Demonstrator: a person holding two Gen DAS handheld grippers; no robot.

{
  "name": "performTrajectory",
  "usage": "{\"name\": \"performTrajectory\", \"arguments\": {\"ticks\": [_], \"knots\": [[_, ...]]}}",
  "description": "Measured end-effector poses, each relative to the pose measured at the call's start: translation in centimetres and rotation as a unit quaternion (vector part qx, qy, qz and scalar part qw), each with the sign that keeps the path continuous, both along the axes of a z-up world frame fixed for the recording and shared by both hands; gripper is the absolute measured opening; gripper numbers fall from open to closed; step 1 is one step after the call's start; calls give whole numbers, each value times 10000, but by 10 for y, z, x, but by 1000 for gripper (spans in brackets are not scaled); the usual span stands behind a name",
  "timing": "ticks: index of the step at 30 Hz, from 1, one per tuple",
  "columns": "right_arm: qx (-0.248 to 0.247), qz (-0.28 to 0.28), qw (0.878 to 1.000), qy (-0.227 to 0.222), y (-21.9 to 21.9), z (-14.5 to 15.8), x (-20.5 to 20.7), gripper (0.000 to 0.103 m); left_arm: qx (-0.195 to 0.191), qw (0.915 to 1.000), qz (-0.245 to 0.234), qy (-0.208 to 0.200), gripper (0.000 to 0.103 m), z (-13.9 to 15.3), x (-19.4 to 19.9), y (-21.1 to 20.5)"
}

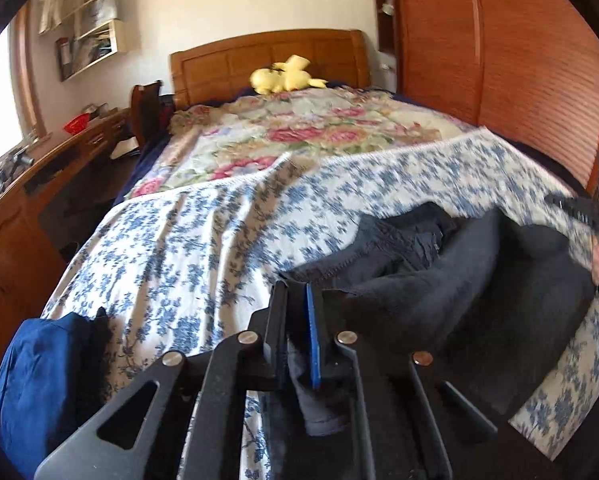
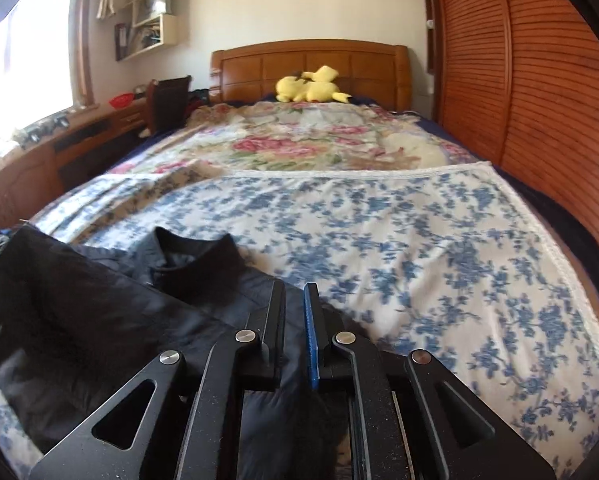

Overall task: Fold large clothes
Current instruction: 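Lift the hem with both grippers and fold it over toward the collar, then open both grippers and release the folded jacket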

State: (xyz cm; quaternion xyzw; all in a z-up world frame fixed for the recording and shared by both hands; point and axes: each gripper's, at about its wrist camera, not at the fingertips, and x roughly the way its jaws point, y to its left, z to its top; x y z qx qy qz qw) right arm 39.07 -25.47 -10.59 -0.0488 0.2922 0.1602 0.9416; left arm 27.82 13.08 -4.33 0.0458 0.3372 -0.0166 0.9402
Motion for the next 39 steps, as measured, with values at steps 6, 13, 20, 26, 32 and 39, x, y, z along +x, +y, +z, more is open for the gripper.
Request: {"name": "performTrajectory", "arguments": {"ticks": [6,13,20,26,32,39], "knots": [[-228,-111,9996,-159,-11,5,-19,20,11,9999,-83,-141,25,2,-18,-5],[-453,294,9985,49,-8,-10,-60,38,-170,9996,-183,-100,33,-15,-54,-6],[-514,460,9962,526,-6,-28,-90,63,-250,9992,-43,300,34,-60,-75,8],[-509,452,9941,841,-13,-40,-101,64,-391,9976,225,526,34,-88,-84,30],[-382,348,9927,1090,-20,-52,-100,66,-519,9952,402,721,34,-111,-88,45],[-485,295,9901,1287,-21,-70,-103,69,-737,9931,388,828,35,-121,-93,47]]}}
